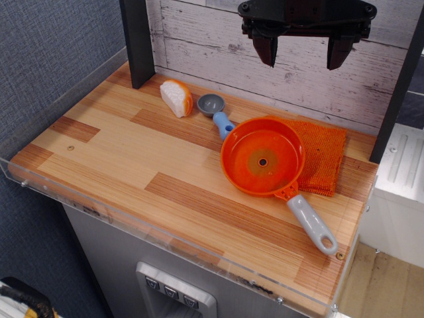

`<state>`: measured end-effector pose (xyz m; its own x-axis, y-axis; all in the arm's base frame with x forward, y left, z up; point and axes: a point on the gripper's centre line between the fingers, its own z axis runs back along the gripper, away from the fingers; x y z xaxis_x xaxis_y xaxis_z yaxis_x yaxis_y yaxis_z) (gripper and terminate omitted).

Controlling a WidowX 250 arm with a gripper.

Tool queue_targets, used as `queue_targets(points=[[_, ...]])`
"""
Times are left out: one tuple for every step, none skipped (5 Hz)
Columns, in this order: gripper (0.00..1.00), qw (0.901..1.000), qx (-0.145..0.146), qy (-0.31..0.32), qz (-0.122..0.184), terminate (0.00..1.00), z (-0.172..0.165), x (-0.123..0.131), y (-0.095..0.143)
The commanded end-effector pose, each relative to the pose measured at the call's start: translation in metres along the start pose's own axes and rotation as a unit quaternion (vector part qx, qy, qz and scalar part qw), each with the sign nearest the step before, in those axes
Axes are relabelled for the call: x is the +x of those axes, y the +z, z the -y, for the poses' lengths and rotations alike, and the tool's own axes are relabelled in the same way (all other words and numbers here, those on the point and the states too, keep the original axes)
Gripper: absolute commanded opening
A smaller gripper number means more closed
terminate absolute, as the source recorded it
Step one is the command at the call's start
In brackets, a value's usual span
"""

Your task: Move the blue spoon to the lower left side of the table

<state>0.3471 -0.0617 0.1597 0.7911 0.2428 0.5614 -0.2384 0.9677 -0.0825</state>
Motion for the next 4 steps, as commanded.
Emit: queue_targets(points=[[1.0,1.0,0.0,0.0,0.0,0.0,0.0,0.0,0.0],[1.0,0.9921,0.059,0.11,0.011,0.0,-0.017,0.003,0.003],[1.0,0.9738,0.098,0.203,0.027,0.0,-0.033,0.009,0.006],[1.0,0.9579,0.125,0.257,0.025,0.0,-0.05,0.013,0.001]])
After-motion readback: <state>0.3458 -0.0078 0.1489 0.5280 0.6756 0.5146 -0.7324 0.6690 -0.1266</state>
